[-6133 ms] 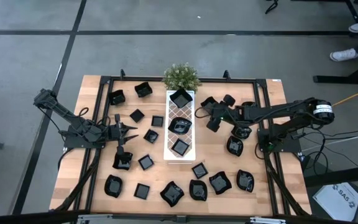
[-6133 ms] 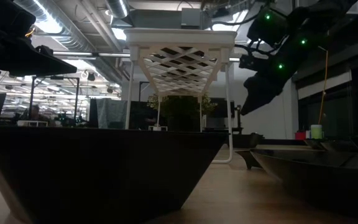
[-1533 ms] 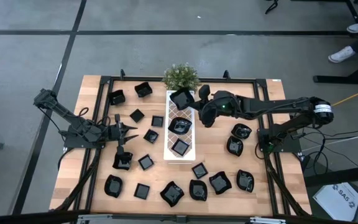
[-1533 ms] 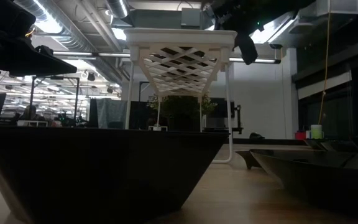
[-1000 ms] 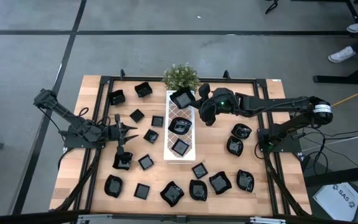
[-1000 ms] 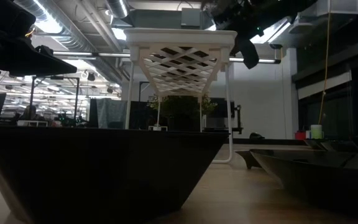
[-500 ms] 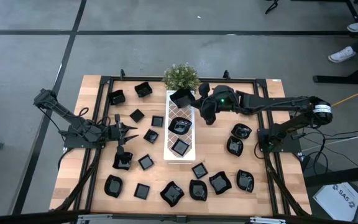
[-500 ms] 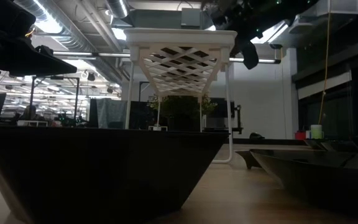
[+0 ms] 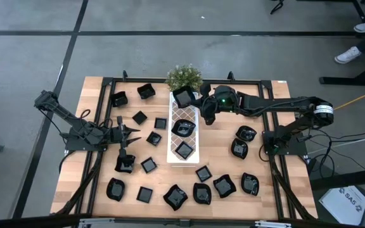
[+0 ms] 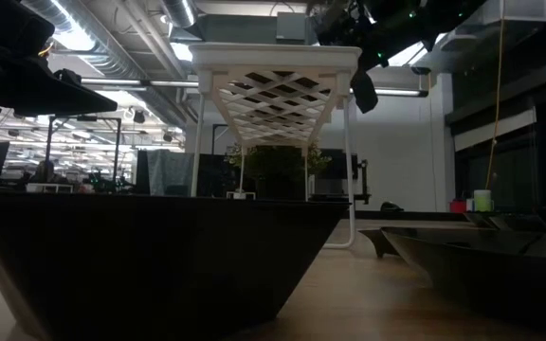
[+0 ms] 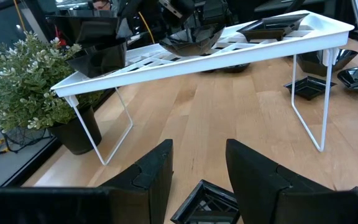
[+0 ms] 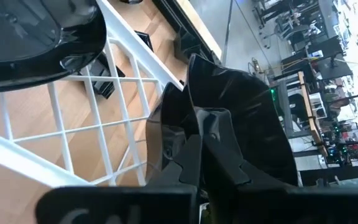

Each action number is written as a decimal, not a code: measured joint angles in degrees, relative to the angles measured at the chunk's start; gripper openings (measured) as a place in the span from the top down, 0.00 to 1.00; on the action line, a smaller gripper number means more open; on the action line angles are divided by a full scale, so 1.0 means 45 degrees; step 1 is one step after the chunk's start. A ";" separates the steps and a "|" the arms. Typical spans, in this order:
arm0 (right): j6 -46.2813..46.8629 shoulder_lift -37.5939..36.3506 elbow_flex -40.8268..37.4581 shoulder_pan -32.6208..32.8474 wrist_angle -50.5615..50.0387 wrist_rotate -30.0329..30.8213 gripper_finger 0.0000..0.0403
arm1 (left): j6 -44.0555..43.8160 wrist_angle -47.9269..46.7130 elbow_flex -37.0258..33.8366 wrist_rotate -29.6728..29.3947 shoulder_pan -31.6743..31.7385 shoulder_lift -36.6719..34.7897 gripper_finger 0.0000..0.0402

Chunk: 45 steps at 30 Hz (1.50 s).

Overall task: Pick & Place Mini shaped plates
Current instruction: Stack the distorted square plate on top of the distorted square plate on the shelf, then stack the leaf shape plate on top of the leaf shape plate on the shelf

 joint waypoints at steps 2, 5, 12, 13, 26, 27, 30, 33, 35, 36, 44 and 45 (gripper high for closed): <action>0.0000 0.0000 0.0000 0.0000 0.0003 -0.0001 0.96 | 0.0004 0.0000 0.0000 0.0000 -0.0005 0.0000 0.64; 0.0047 0.0000 0.0000 0.0000 -0.0006 -0.0001 0.95 | 0.0002 0.0000 0.0000 0.0000 -0.0002 0.0000 0.64; 0.0666 0.0000 0.0000 -0.0028 -0.0021 -0.0016 0.93 | 0.0002 0.0000 0.0003 0.0000 -0.0003 0.0001 0.64; 0.0754 0.0000 0.0000 -0.0040 -0.0019 -0.0015 0.92 | 0.0000 0.0000 0.0001 0.0000 -0.0003 0.0000 0.64; 0.1548 0.0000 0.0000 -0.0052 -0.0036 -0.0005 0.77 | 0.0001 0.0000 0.0000 0.0000 -0.0003 0.0000 0.64; 0.1756 -0.0001 0.0000 0.0012 -0.0036 0.0025 0.76 | 0.0001 0.0000 0.0000 0.0000 0.0000 0.0000 0.64; 0.2400 -0.0048 0.0000 0.0236 -0.0024 0.0556 0.73 | 0.0004 0.0000 0.0000 0.0000 -0.0004 0.0005 0.64; 0.2960 -0.0230 0.0000 0.0531 -0.0034 0.1069 0.71 | 0.0004 0.0000 0.0002 0.0000 0.0000 0.0003 0.64; 0.3332 -0.0403 0.0000 0.0749 -0.0185 0.1339 0.70 | 0.0004 0.0000 0.0002 0.0000 0.0000 0.0000 0.64; 0.3567 -0.0494 0.0000 0.0882 -0.0191 0.1450 0.70 | 0.0002 0.0000 0.0003 0.0000 -0.0004 0.0002 0.64; 0.6203 -0.1451 0.0000 0.2089 -0.1767 0.1563 0.70 | 0.0003 0.0000 0.0000 0.0000 -0.0004 0.0000 0.64; 0.6645 -0.1550 0.0000 0.2257 -0.1969 0.1559 0.70 | 0.0001 0.0000 0.0001 0.0000 0.0000 0.0005 0.64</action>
